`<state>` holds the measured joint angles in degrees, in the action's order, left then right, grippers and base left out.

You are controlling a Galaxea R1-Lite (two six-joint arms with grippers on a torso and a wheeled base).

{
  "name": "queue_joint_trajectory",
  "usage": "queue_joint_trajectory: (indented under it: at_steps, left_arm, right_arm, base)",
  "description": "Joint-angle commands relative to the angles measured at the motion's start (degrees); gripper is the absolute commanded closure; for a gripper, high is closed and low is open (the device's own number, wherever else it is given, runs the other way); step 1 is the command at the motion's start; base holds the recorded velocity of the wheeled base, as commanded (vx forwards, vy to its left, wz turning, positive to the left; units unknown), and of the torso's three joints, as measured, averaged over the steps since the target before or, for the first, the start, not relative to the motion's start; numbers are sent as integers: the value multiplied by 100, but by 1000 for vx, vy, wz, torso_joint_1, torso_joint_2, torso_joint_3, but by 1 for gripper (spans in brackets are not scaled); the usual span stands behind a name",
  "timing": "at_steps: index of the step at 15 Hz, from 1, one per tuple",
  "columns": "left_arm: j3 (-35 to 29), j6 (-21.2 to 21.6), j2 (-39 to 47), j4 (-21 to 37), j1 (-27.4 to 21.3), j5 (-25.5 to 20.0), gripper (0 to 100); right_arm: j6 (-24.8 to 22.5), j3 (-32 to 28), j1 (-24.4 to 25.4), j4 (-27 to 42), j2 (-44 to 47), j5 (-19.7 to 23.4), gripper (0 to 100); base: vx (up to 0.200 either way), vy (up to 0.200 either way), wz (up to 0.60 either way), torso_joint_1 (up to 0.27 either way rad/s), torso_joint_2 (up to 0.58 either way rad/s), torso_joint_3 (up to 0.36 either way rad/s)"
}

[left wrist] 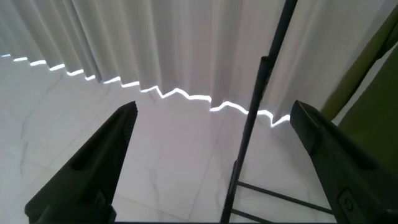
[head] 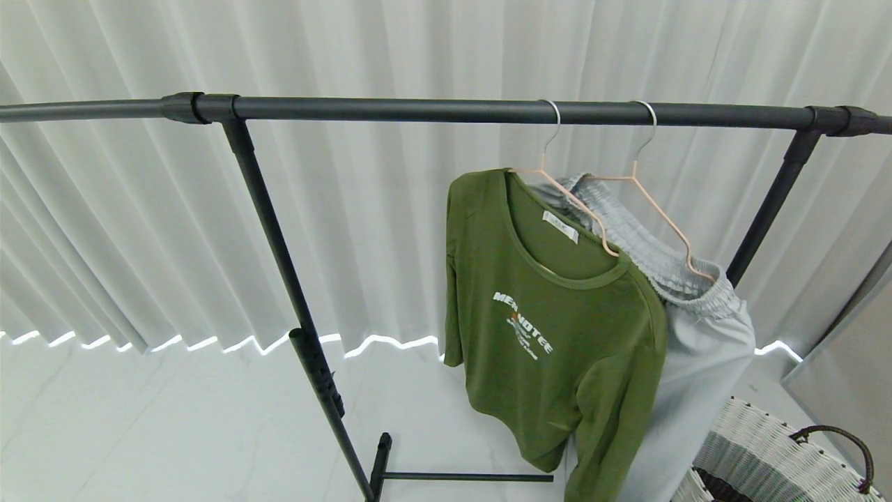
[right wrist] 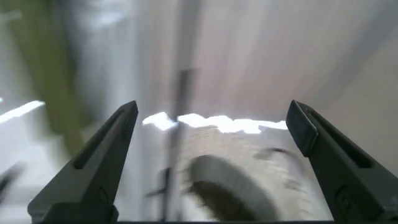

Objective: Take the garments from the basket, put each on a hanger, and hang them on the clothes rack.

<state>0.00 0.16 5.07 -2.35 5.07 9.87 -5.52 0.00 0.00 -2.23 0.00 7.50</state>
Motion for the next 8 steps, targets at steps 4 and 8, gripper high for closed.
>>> queue_joint_trajectory:
  at_steps: [4,8]
  left_arm:
    - [0,63,20,-2,3,-3,0]
    - [-88,239,73,226,-112,-1928,0]
  right_arm:
    - [-28,0,-53,118,18,-222,0]
    - [341,0,-44,170,9,-908,0]
  base:
    - [0,0,0,0,0,0]
    - [0,0,0,0,0,0]
